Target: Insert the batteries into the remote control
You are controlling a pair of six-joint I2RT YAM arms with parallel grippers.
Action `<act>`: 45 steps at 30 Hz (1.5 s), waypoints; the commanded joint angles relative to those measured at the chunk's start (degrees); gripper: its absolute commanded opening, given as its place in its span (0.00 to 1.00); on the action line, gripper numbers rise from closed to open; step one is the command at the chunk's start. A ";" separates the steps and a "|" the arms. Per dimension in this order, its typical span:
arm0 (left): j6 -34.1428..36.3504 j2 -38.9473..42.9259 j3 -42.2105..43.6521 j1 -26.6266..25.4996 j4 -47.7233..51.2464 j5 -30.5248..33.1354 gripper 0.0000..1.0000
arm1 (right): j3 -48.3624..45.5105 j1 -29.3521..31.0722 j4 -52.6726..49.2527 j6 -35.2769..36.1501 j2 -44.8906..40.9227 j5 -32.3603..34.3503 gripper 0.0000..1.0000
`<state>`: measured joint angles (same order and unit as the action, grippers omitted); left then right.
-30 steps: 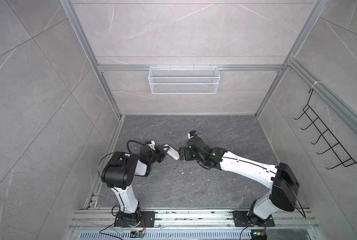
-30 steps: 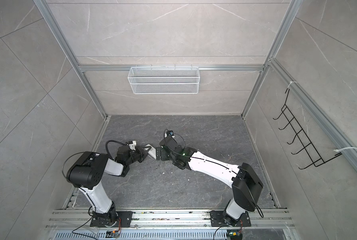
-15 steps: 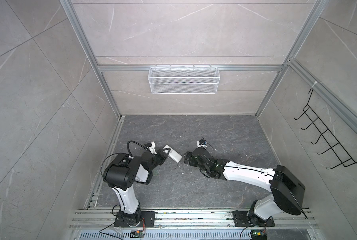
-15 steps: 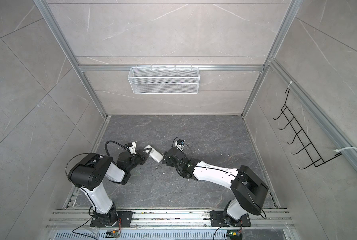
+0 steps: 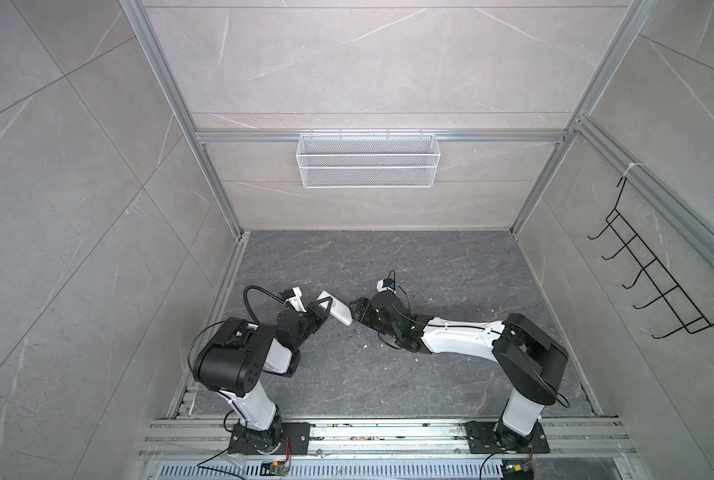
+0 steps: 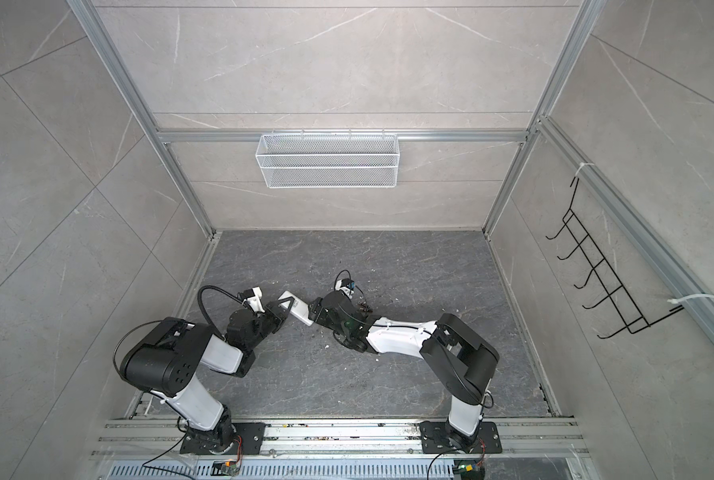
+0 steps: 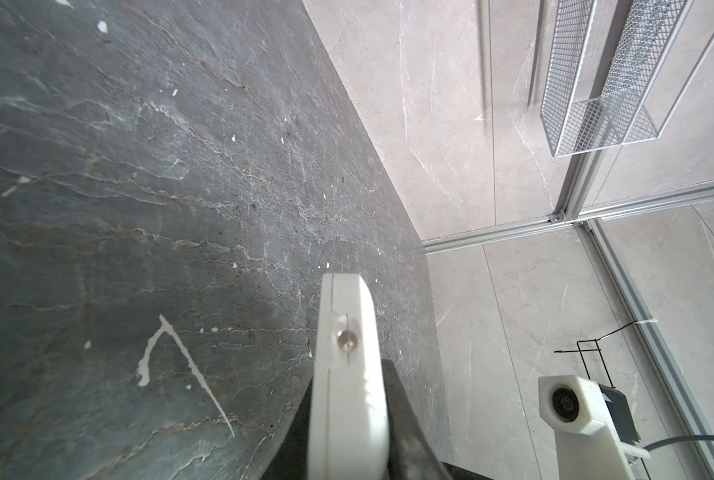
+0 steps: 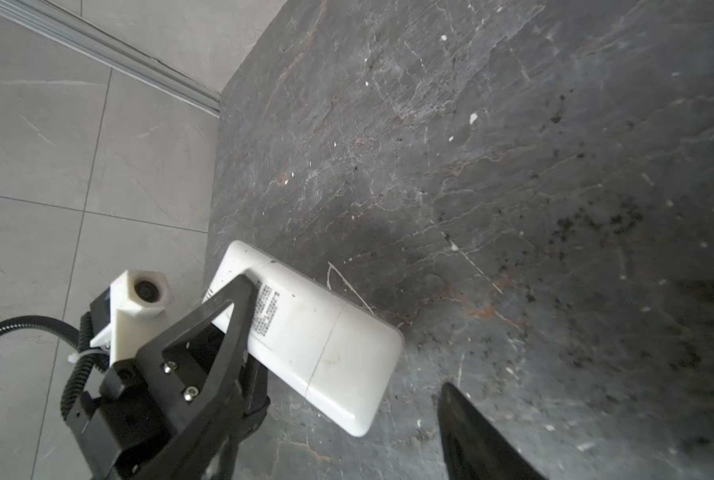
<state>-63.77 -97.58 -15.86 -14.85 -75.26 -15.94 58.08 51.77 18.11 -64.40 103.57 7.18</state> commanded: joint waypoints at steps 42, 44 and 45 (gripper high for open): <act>-6.48 -10.90 -6.73 2.41 -5.85 -7.18 0.00 | 0.61 2.13 14.30 -29.32 17.97 0.91 0.30; -6.54 -10.85 -6.56 2.78 -5.85 -7.14 0.00 | -0.48 2.16 12.46 -28.59 17.56 0.99 0.25; -6.52 -10.68 -6.39 2.95 -5.86 -7.08 0.00 | -1.13 2.13 11.27 -28.42 17.31 1.15 0.24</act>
<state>-72.51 -109.12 -21.52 -11.86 -75.72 -21.19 58.98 53.01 36.82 -95.81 120.53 8.34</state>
